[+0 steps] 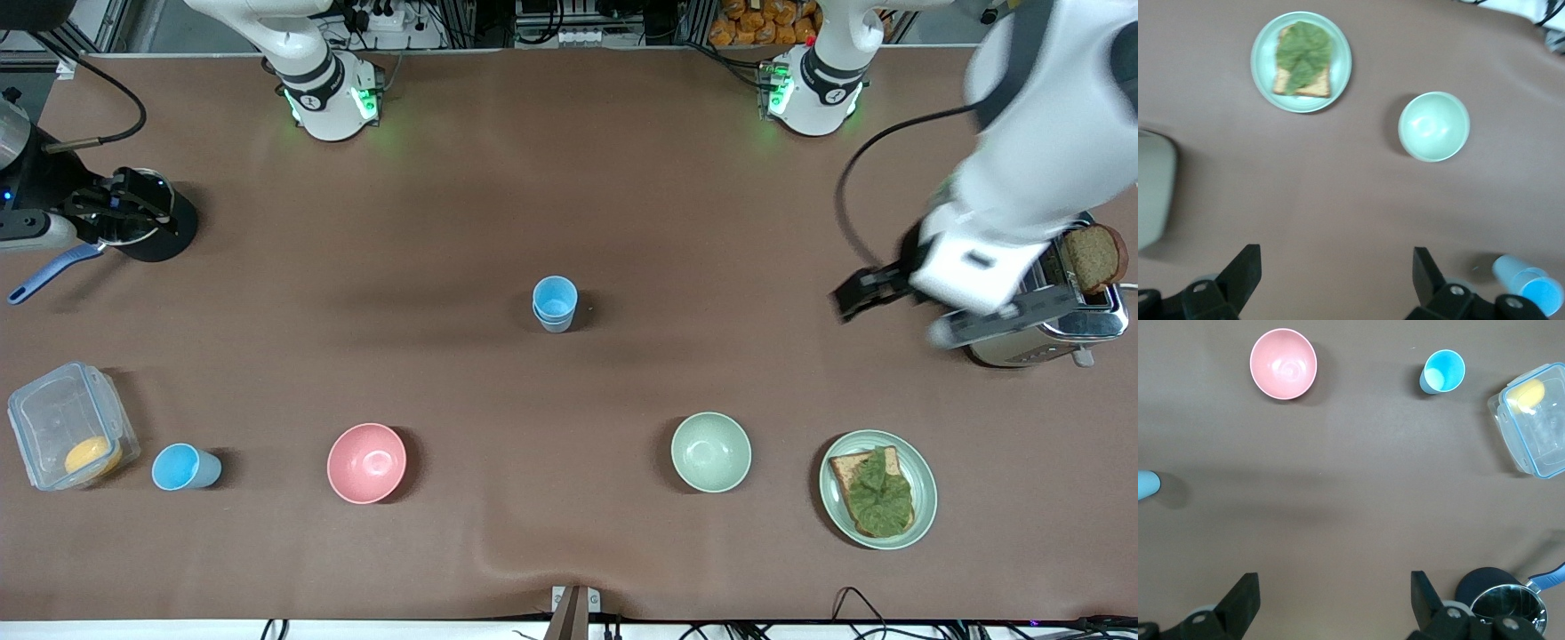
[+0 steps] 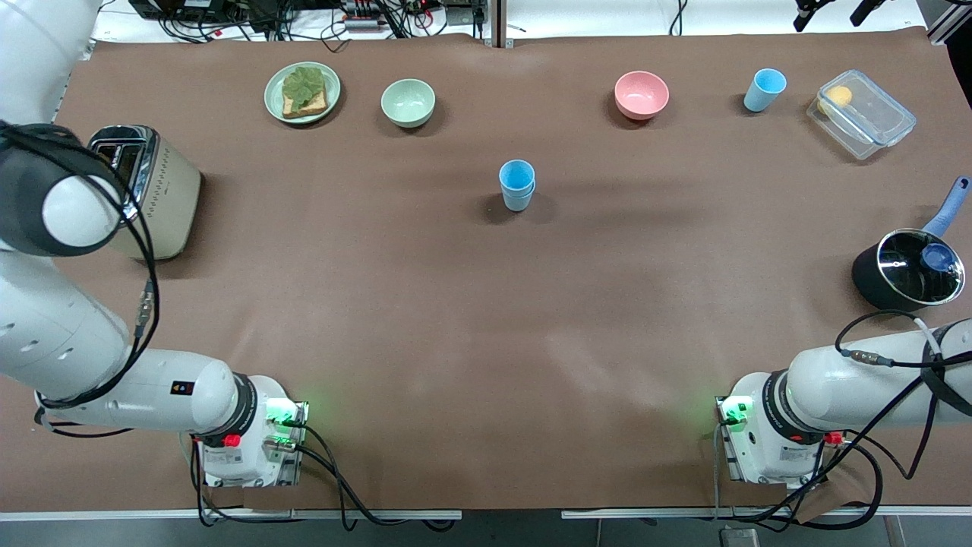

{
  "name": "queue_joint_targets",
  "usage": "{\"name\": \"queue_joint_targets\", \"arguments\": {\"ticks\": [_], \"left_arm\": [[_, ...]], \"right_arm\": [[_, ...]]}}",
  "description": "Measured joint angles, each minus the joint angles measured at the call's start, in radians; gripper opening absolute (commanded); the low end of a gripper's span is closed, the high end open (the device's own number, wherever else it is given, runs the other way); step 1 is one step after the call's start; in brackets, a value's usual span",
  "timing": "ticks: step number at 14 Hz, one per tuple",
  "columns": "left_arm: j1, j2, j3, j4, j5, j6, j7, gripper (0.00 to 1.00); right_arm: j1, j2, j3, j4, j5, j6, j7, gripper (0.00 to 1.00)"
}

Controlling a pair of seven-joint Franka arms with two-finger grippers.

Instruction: Stack blue cups with both arms

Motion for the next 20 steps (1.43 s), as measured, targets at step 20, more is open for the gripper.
{"name": "queue_joint_targets", "arguments": {"ticks": [20], "left_arm": [[0.033, -0.247, 0.11, -0.192, -0.053, -0.082, 0.286, 1.0]], "right_arm": [[0.0, 0.0, 0.0, 0.0, 0.0, -0.003, 0.001, 1.0]]}}
